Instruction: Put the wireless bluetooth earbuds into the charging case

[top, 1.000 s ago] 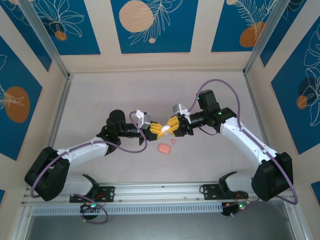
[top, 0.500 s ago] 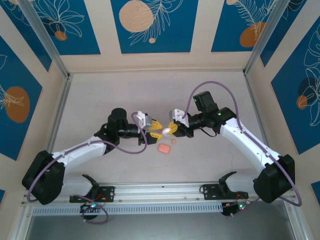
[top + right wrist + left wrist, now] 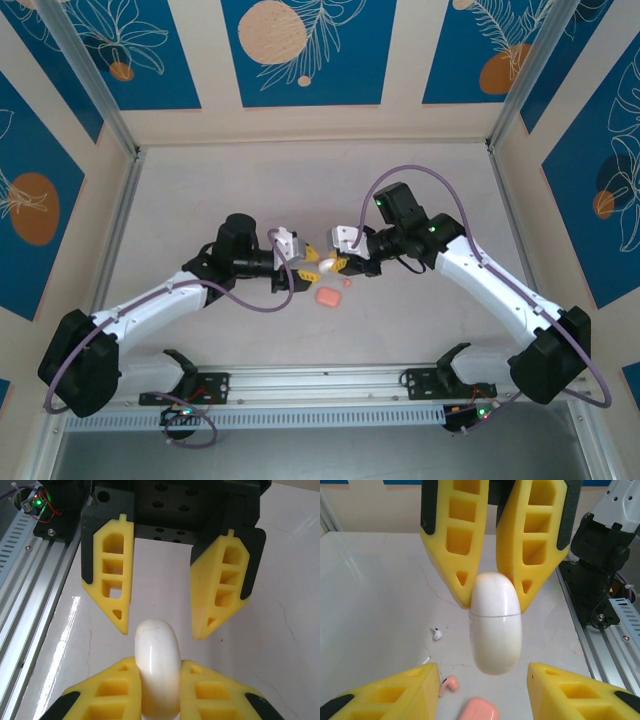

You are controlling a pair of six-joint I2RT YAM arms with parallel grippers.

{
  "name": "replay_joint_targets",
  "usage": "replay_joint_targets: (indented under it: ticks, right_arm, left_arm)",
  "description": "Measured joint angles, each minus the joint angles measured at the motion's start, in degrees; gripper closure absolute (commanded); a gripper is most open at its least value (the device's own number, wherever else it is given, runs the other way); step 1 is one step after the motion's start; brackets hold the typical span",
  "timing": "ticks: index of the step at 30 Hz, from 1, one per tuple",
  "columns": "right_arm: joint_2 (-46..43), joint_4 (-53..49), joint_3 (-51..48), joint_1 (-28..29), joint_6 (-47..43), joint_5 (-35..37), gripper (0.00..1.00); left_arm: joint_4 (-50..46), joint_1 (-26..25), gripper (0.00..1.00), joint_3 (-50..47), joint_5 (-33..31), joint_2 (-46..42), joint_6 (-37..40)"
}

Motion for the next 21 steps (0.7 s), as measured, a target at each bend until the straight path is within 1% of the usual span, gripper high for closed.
replay_joint_targets:
  ticks: [8, 19, 21]
  right_arm:
    - [1.8, 0.9, 0.1, 0.8, 0.0, -0.5, 0.85]
    - [2.1, 2.4, 0.1, 1.2, 0.0, -1.9, 0.85]
    - [2.3, 2.6, 0.1, 1.2, 0.0, -2.0, 0.85]
  left_arm:
    - [0.1, -0.2, 0.52, 0.0, 0.0, 0.9, 0.0]
    - [0.9, -0.3, 0.54, 0.0, 0.0, 1.5, -0.4]
    - [1.0, -0.3, 0.56, 0.0, 0.0, 1.5, -0.5]
